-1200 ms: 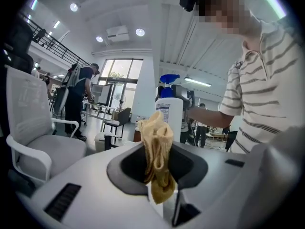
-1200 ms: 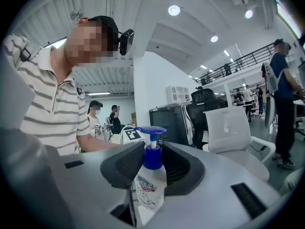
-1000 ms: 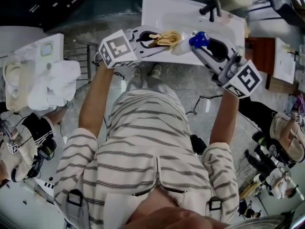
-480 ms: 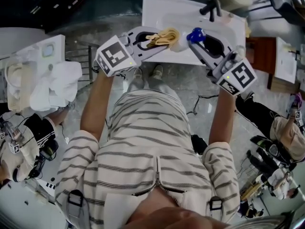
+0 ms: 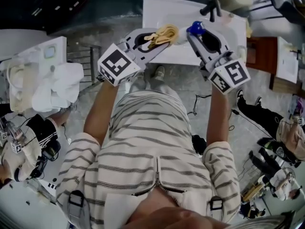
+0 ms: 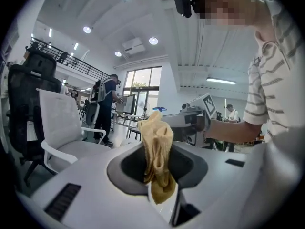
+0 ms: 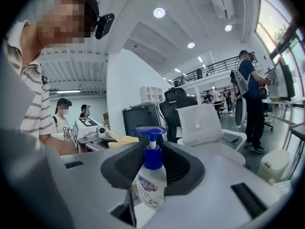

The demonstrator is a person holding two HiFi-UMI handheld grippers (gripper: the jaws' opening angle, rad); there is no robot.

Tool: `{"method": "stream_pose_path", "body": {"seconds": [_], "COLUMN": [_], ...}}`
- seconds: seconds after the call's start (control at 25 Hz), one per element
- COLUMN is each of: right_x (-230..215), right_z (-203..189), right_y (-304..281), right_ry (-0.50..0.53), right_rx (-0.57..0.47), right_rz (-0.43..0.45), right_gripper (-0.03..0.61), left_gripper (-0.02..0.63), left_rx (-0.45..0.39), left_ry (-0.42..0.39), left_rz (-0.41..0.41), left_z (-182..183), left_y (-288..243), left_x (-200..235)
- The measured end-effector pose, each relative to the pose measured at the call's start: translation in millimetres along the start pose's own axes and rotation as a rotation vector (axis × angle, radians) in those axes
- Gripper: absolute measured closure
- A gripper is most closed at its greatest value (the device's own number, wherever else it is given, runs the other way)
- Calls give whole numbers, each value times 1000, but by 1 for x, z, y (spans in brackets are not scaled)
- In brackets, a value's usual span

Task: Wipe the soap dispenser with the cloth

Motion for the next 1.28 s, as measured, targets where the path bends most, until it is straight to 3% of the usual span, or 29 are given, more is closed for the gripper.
{"method": "stream_pose_path", "body": {"seconds": [0.44,0.84,1.28], "right_x": [-20,-43,-72], "right_z": [-14,-21,-46], "right_y": [-22,-51,-91], "right_ry": [-99,-58,-47], "right_rx": [-13,-1,16], "right_rz": [-161,-255,-302], "right_gripper": [457,457,457], "left_gripper": [515,515,515], "left_rx": [-64,-84,-90], "left_ry": [83,142,158], "left_rz": [192,377,464], "left_z": [3,-8,-22], "left_y": [6,18,23], "left_x": [17,44,64]}}
Point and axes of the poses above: the fingertips, and each gripper's own axes: y backward along the fingers, x to its left, z out of its top, the point moved 2 cm from there along y, backward along the fingers, and after that the axes turned 5 degrees about y, right-handed, at the moved point
